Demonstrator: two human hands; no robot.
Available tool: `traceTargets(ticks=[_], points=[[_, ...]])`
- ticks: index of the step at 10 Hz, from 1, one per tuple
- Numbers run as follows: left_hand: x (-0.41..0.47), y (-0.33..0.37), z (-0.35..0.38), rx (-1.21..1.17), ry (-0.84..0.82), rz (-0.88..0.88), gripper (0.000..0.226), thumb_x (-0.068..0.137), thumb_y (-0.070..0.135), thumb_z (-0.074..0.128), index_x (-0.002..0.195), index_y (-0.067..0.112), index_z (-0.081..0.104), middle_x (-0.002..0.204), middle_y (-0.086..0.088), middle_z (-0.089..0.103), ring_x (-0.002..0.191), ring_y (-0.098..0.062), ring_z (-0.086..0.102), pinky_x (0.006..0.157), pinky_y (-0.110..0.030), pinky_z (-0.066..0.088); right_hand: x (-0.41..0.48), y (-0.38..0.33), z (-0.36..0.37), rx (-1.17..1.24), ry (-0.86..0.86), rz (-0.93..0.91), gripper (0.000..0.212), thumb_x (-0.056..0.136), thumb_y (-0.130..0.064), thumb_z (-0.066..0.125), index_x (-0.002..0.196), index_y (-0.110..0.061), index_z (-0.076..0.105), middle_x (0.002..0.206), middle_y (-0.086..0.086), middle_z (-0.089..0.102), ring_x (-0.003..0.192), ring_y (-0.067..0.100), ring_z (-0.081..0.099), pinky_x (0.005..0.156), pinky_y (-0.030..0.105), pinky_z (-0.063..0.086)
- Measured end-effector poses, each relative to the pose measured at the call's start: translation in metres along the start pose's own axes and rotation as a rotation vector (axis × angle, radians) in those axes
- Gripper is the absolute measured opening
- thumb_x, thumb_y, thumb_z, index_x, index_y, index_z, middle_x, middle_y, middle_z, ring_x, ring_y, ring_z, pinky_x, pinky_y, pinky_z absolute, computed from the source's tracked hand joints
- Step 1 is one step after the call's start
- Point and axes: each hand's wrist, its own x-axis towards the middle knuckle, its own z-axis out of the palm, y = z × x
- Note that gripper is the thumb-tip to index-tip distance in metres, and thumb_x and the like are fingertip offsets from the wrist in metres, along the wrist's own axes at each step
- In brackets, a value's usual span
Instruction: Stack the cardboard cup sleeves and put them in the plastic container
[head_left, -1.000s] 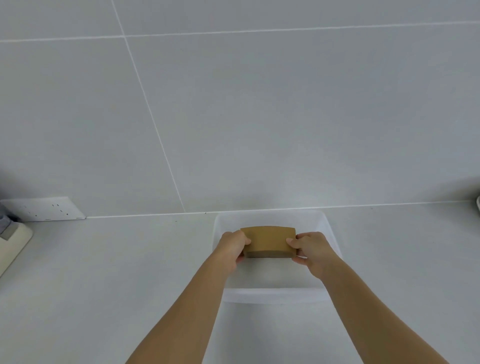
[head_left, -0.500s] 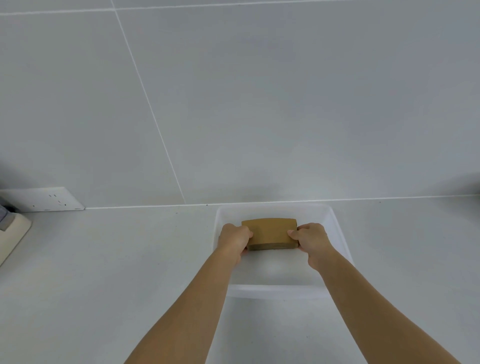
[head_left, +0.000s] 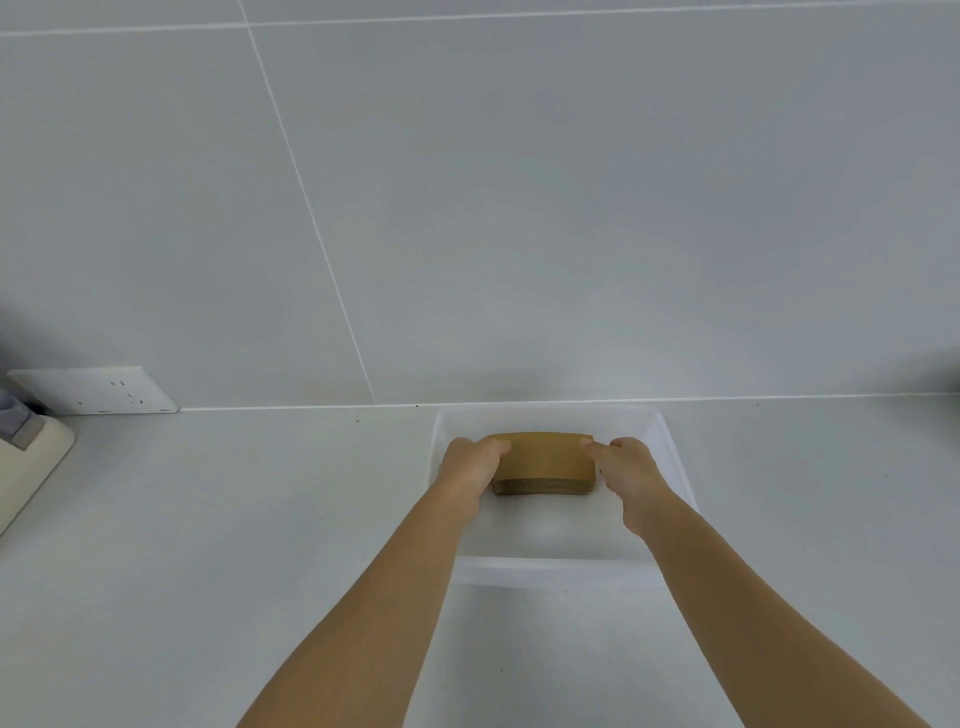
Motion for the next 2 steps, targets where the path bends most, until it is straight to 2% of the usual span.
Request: traceTargets(ticks=[1,2], points=[[-0.009,0.008,-0.004,0.030,0.018,0.054,0.043,0.090,0.028,0.053,0.125,0.005,0.045,0.108,-0.005,0.046,0.097,-0.022,0.044,0.082,-0.031,0.036,-0.008,-0.013,-0.008,-0.028,0.017,-0.087,0.057,0.090,-0.026,0.056,0.139,-0.007,0.033,0.136,0.008,0.044,0.128,0.028,0.041,0.106,0.039,0.032],[-0.029,0.019,-0.011,0.093,0.080,0.179,0.040,0.089,0.032,0.053,0.120,0.007,0.048,0.116,-0.005,0.050,0.100,-0.022,0.046,0.082,-0.031,0.033,-0.024,-0.031,-0.025,-0.065,0.035,-0.220,0.047,0.086,-0.024,0.060,0.127,-0.008,0.046,0.115,0.010,0.057,0.104,0.027,0.058,0.097,0.040,0.046]])
